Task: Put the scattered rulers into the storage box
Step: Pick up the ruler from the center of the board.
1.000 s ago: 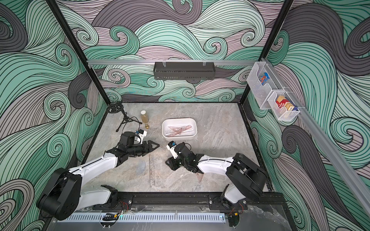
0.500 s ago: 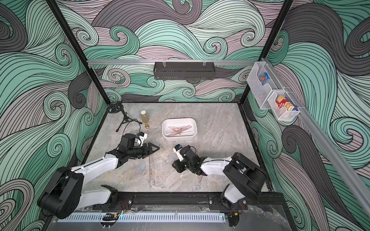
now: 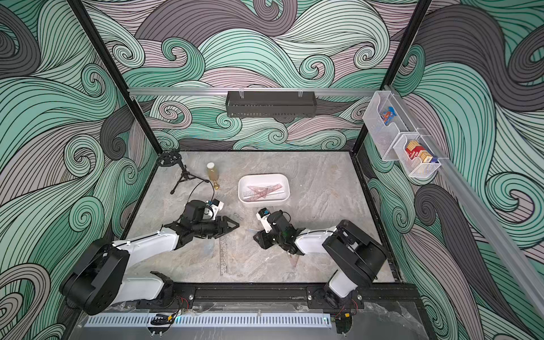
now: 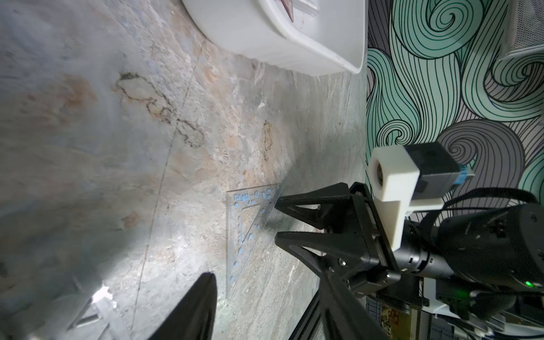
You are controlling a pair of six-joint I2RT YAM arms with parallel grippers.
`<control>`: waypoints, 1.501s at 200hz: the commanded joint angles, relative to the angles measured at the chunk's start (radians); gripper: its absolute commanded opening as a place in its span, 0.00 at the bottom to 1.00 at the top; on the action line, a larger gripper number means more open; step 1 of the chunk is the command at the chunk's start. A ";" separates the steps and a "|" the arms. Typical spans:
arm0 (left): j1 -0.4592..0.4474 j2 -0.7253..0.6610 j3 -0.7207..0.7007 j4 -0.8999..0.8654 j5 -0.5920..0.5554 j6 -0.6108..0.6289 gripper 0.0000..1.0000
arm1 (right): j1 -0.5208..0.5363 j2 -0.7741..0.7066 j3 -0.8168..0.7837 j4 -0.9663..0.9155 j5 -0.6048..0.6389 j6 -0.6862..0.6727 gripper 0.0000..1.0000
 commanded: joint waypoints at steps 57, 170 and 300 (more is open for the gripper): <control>-0.152 0.162 0.058 0.074 0.012 0.025 0.28 | -0.113 -0.173 -0.098 0.127 -0.133 0.064 0.40; -0.176 0.255 0.108 0.063 -0.052 0.022 0.25 | -0.130 -0.180 -0.148 0.173 -0.158 0.083 0.38; -0.176 0.298 0.123 0.029 -0.101 0.049 0.23 | -0.158 -0.150 -0.144 0.182 -0.175 0.079 0.39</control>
